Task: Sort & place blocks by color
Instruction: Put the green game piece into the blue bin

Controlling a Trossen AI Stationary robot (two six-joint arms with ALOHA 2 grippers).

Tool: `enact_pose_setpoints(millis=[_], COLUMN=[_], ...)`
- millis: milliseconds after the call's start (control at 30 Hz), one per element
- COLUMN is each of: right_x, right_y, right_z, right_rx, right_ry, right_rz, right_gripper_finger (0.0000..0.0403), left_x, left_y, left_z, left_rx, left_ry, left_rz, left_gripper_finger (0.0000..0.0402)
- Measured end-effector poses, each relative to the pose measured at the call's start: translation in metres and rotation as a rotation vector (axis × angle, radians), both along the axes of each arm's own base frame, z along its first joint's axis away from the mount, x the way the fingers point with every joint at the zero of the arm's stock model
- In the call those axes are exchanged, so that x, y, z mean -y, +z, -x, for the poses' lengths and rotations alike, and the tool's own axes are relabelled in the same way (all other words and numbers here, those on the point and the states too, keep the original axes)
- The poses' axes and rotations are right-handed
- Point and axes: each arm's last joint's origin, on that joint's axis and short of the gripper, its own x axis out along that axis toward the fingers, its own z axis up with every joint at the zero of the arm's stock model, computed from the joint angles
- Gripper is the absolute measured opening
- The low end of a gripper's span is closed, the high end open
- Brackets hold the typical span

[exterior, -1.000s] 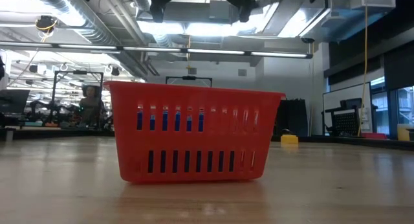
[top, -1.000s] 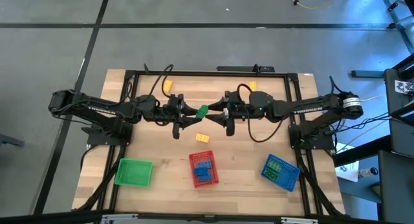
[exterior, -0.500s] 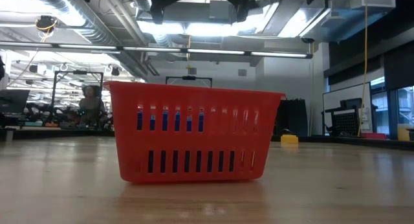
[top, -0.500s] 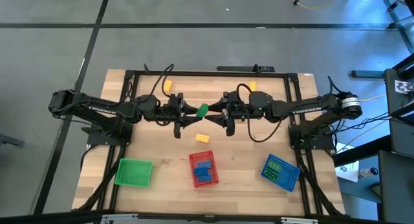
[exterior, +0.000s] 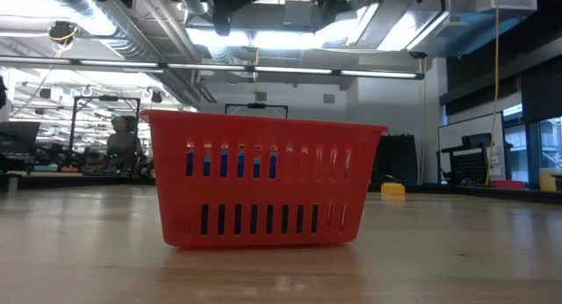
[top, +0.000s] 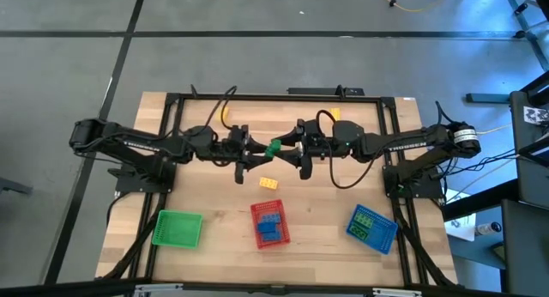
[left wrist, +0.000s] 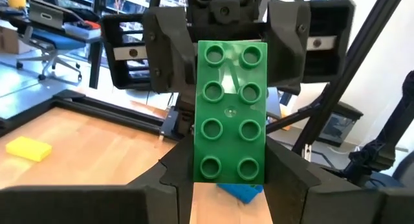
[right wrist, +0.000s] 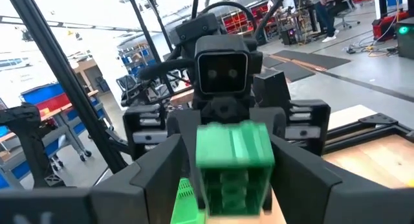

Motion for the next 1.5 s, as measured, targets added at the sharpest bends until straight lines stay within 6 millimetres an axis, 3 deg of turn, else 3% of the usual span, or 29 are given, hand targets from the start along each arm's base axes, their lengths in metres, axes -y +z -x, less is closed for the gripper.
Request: enact_pose_setpoints(millis=[500,733,1000,1133,1267,1500], right_x=[0.0,0.0,0.0,0.0,0.005,0.013], right_y=[-0.001,-0.001,-0.001,-0.001,0.007,0.007], right_z=[0.0,0.0,0.0,0.001,0.016,0.065], right_rx=[-0.008,-0.008,-0.012,-0.015,-0.087,-0.253], right_ry=[0.002,-0.003,0.007,0.022,0.031,-0.004], right_rz=[-0.006,0.003,-0.012,0.001,0.051,0.082], right_gripper_finger=[0.0212,0.014,0.014,0.014,0.014,0.014], left_x=[-0.008,-0.008,-0.009,-0.01,-0.019,-0.028], left_y=[0.006,0.006,0.005,0.005,0.015,0.043], left_z=[-0.004,-0.004,-0.004,-0.003,0.018,0.081], left_rx=[0.01,0.012,-0.002,-0.007,-0.063,-0.091], left_ry=[-0.007,-0.008,-0.007,-0.027,-0.033,0.076], left_rz=[-0.009,0.004,0.033,0.041,0.048,-0.041], left_gripper_finger=[0.0128,0.0128,0.0216,0.0236,0.0237,0.0237])
